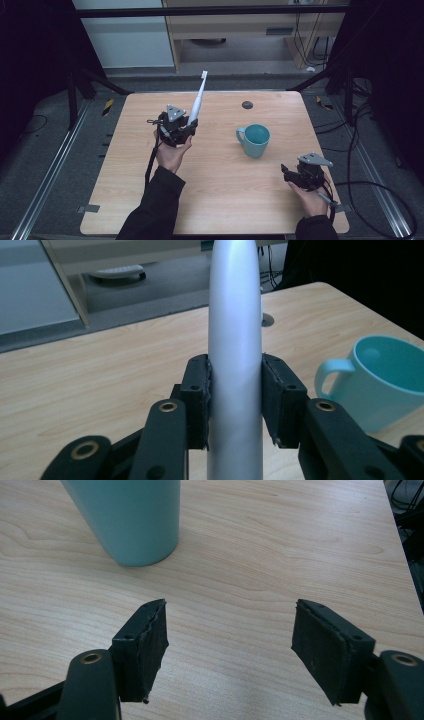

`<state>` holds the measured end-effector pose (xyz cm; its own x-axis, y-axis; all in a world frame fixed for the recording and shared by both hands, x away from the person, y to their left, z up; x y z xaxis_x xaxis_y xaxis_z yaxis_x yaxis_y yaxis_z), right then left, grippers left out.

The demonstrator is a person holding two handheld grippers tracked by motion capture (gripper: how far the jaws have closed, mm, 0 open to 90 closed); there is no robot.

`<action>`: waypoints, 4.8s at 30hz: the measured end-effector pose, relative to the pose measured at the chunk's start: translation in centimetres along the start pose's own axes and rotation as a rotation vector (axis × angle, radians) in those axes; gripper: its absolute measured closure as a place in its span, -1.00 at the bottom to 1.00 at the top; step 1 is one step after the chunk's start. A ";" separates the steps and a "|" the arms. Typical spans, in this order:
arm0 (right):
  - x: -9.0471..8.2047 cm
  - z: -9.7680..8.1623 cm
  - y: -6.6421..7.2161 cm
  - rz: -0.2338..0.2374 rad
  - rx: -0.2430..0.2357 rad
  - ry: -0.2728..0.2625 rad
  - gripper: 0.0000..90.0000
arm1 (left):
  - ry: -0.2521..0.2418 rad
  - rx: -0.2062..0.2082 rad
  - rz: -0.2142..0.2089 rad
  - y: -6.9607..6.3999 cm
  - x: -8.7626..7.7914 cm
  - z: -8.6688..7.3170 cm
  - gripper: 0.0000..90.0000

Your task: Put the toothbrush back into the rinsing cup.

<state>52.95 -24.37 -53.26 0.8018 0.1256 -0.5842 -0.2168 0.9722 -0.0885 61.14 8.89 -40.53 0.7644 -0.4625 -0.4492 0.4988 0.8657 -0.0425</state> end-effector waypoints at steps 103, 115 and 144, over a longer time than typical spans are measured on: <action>0.0 0.2 -0.1 0.022 0.030 -0.011 -0.35 | -0.019 0.119 -0.142 -16.9 15.0 -2.0 0.45; 0.0 0.2 -0.1 0.020 0.032 -0.014 -0.36 | -0.013 0.167 -0.201 -17.7 13.4 -2.0 0.15; -0.5 0.3 -0.5 -0.010 0.032 -0.028 -0.48 | 0.068 0.197 -0.243 -6.4 0.9 -5.6 -0.27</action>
<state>52.86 -24.83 -52.71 0.8193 0.1211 -0.5605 -0.1910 0.9793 -0.0676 56.33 3.97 -45.64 0.5873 -0.6316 -0.5061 0.7382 0.6744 0.0149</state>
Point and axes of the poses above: each handheld gripper's, and its own axes: x roughly forward along the jaws, z roughly out of its top, y roughly to its left, the point moved 10 cm from there along x, roughly forward along the jaws, and after that the axes turned 4 degrees about -z, right-handed, at the moved point
